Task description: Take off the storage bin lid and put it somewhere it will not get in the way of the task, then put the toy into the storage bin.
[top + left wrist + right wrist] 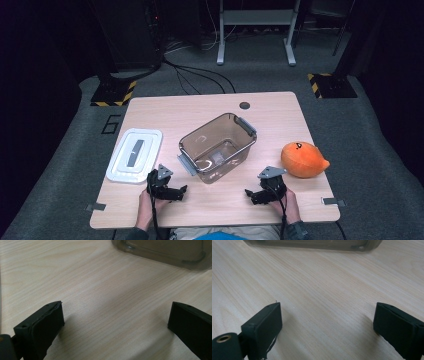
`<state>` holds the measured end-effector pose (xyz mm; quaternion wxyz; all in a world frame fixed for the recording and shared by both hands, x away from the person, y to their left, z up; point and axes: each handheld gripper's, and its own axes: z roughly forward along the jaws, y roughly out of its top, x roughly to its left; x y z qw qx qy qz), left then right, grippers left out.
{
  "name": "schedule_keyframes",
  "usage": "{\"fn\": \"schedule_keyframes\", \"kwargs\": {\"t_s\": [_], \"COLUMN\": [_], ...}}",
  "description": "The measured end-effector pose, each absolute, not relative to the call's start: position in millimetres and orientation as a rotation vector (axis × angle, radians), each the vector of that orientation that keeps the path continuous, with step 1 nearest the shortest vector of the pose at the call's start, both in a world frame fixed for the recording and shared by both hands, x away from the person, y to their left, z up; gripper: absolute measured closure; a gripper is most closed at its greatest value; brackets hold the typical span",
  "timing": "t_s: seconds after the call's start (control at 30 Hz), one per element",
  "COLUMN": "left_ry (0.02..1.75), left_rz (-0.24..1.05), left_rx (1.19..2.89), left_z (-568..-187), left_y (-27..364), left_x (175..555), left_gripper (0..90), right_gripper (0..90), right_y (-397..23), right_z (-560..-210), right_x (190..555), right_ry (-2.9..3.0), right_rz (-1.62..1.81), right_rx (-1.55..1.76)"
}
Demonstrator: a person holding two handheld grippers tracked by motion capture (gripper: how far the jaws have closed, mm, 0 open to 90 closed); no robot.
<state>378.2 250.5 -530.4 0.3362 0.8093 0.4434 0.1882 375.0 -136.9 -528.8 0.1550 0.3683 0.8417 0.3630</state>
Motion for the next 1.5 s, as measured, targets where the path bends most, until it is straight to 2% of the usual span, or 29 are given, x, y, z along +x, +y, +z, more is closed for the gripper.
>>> {"fn": "schedule_keyframes", "kwargs": {"t_s": [0.57, 0.7, 0.83, 1.3, 1.5], "left_ry": [1.153, 1.161, 1.16, 1.158, 1.16], "left_rz": [0.49, 0.495, 0.491, 0.499, 0.496], "left_rx": [2.111, 2.105, 2.108, 2.11, 2.108], "left_z": [-530.4, -530.6, -530.3, -530.4, -530.4], "left_y": [248.2, 247.1, 247.2, 247.2, 247.1], "left_x": [380.2, 380.4, 380.8, 380.9, 380.9], "left_gripper": [0.0, 0.2, 0.2, 0.2, 0.2], "right_gripper": [6.5, 1.2, 1.0, 5.4, 2.0], "right_y": [-137.4, -135.3, -134.8, -144.6, -158.7], "right_z": [-528.8, -527.6, -525.7, -475.6, -458.7], "right_x": [374.8, 376.5, 378.2, 384.6, 390.9], "right_ry": [2.417, 2.425, 2.435, 2.372, 2.33], "right_rz": [1.021, 0.984, 0.961, 1.052, 1.065], "right_rx": [1.035, 1.073, 1.08, 1.169, 1.224]}}
